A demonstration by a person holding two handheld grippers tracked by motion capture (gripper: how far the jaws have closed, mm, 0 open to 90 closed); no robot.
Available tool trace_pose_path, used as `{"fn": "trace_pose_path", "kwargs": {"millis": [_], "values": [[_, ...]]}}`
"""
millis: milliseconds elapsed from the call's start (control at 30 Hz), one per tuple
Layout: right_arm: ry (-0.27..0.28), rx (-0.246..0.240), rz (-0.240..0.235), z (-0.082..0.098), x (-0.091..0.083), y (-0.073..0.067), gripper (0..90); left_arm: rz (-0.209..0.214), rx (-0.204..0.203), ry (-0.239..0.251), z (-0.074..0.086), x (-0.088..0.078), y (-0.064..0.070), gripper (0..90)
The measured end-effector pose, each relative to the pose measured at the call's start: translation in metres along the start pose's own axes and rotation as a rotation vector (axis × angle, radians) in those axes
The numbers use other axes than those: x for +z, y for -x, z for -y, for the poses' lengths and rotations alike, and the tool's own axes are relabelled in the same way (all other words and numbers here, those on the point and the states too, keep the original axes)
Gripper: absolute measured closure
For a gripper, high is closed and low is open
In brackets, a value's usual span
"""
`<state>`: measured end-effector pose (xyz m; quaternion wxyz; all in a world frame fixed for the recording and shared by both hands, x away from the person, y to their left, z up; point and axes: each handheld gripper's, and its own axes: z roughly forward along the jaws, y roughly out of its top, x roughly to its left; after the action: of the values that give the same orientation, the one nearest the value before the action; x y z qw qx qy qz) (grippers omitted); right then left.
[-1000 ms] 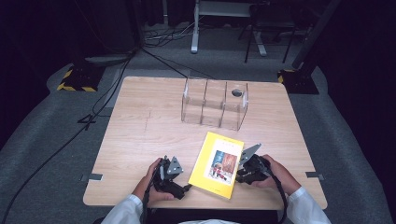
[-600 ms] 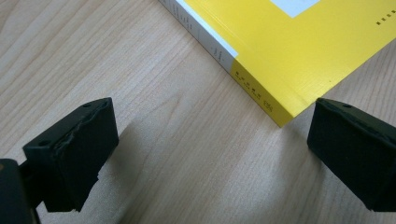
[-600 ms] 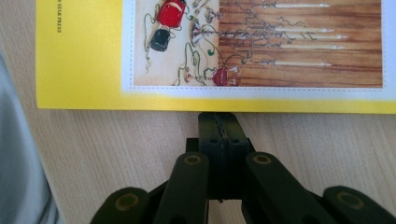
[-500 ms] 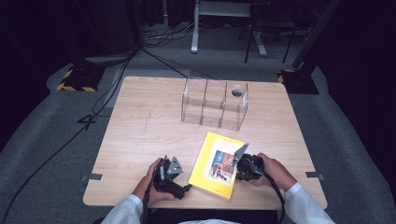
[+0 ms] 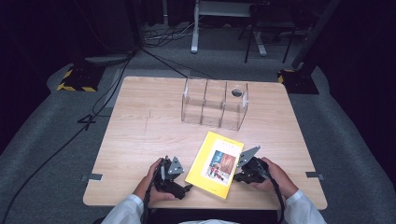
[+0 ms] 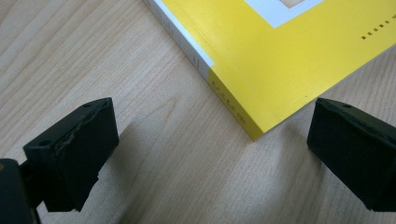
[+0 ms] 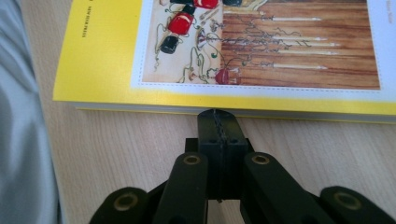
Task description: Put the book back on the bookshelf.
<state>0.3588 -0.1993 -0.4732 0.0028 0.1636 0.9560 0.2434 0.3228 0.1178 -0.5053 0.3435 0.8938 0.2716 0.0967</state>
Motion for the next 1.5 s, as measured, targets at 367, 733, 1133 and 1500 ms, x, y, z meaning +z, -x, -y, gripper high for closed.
{"fn": "trace_pose_path", "kwargs": {"millis": [367,733,1133,1500], "values": [[0.068,-0.005,-0.029,0.0,-0.004,-0.001,90.0,-0.001,0.001,0.001,0.0,0.0,0.0,2.7],[0.145,0.02,-0.037,-0.001,-0.009,-0.002,90.0,0.017,0.007,0.025,0.001,-0.004,0.005,14.5],[0.191,0.022,-0.03,-0.005,-0.012,-0.004,90.0,0.045,0.082,0.112,-0.014,-0.01,0.027,15.9],[0.222,0.026,-0.038,-0.01,-0.012,-0.003,90.0,0.093,0.122,0.092,-0.018,-0.004,0.038,15.9]]}}
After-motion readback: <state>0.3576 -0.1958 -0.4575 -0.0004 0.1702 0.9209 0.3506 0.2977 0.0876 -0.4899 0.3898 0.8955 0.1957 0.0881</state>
